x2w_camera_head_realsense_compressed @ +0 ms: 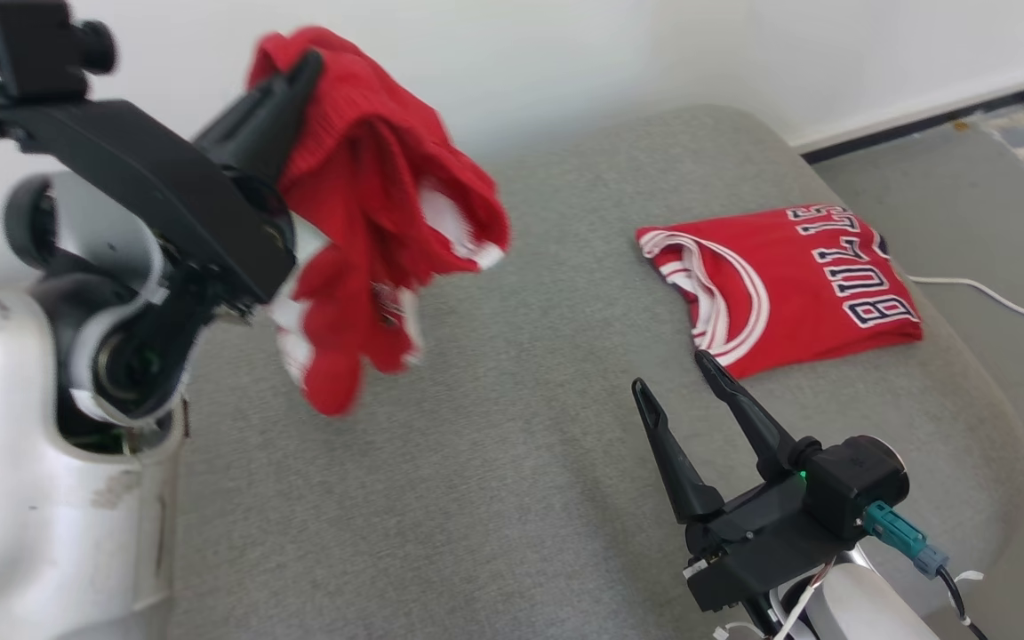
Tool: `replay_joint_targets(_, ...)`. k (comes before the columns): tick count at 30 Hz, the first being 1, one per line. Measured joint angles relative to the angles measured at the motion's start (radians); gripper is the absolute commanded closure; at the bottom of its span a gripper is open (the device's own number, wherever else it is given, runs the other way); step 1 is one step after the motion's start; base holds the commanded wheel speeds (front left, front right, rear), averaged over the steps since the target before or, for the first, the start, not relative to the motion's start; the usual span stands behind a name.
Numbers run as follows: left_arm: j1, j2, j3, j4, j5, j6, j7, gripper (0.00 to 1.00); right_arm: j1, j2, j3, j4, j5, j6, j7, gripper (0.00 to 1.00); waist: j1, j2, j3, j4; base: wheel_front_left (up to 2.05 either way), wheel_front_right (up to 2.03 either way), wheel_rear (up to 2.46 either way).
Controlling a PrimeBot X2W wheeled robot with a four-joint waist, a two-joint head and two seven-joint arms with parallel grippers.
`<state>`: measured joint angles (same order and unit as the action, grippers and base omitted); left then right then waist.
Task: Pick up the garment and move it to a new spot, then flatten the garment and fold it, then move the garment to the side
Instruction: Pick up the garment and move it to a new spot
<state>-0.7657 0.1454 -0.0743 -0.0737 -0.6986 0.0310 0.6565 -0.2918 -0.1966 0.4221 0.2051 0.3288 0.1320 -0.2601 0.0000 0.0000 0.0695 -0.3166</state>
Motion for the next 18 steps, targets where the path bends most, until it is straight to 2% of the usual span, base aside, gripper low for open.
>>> replay_joint_targets(6, 0.114, -0.033, -0.023, 0.072, -0.026, -0.005, -0.037, 1.00, -0.002, 0.013, -0.006, -0.001, 0.000, 0.000, -0.001, 0.00, 0.0000, 0.0000, 0.031, -0.062, 0.00, 0.00, 0.00)
replay_joint_targets(10, 0.209, -0.008, -0.035, 0.196, 0.030, -0.014, -0.098, 1.00, -0.002, 0.018, -0.009, -0.006, 0.000, 0.000, -0.001, 0.00, 0.0002, 0.0001, 0.048, -0.076, 0.00, 0.00, 0.00)
replay_joint_targets(15, 0.278, 0.067, -0.069, 0.380, 0.179, -0.019, -0.239, 1.00, -0.008, 0.019, 0.001, -0.007, 0.000, 0.000, -0.001, 0.00, 0.0002, 0.0000, 0.049, -0.080, 0.00, 0.00, 0.00)
replay_joint_targets(18, 0.299, 0.068, -0.071, 0.447, 0.201, -0.006, -0.297, 1.00, -0.010, 0.018, 0.003, -0.006, 0.000, 0.000, -0.001, 0.00, 0.0002, 0.0000, 0.045, -0.076, 0.00, 0.00, 0.00)
